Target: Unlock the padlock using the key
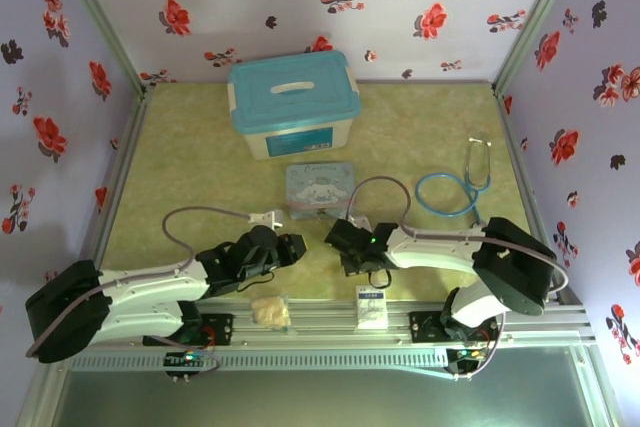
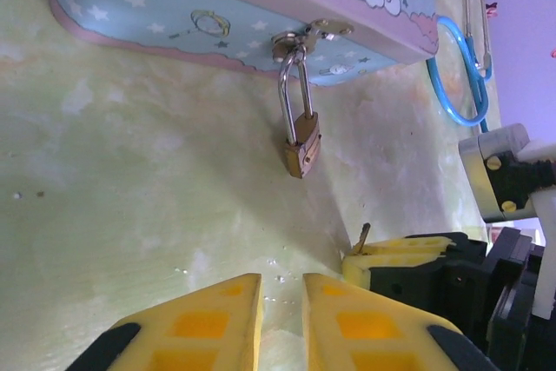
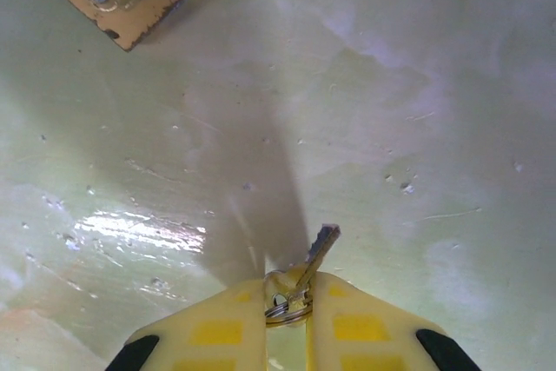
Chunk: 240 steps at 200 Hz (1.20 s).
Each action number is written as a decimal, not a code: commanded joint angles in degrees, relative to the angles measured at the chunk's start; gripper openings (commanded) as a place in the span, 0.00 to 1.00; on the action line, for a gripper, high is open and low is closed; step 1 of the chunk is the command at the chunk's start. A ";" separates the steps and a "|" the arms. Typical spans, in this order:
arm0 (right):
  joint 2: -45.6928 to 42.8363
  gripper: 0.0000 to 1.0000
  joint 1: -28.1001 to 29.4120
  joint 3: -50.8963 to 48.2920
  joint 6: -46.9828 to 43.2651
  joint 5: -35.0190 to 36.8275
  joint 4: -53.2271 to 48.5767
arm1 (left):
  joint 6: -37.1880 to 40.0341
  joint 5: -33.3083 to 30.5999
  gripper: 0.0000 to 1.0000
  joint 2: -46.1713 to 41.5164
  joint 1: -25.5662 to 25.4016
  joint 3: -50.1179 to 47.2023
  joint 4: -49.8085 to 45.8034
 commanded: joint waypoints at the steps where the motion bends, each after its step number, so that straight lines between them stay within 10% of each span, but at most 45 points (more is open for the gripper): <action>1: -5.14 0.00 -1.00 -1.85 -7.35 1.33 -0.92 | 5.27 0.21 0.19 -2.79 1.14 1.92 -0.83; 103: -21.12 0.00 -5.02 -5.56 -19.28 -18.59 7.33 | 15.13 7.62 0.25 -4.09 3.42 2.90 4.20; 163: -27.90 0.00 -4.96 -6.49 -20.32 -26.25 15.81 | 8.91 10.93 0.44 0.52 3.21 0.70 20.33; 240: -30.22 0.00 -5.78 -8.52 -15.79 -29.78 24.98 | 9.22 14.10 0.41 1.19 2.46 -0.62 29.03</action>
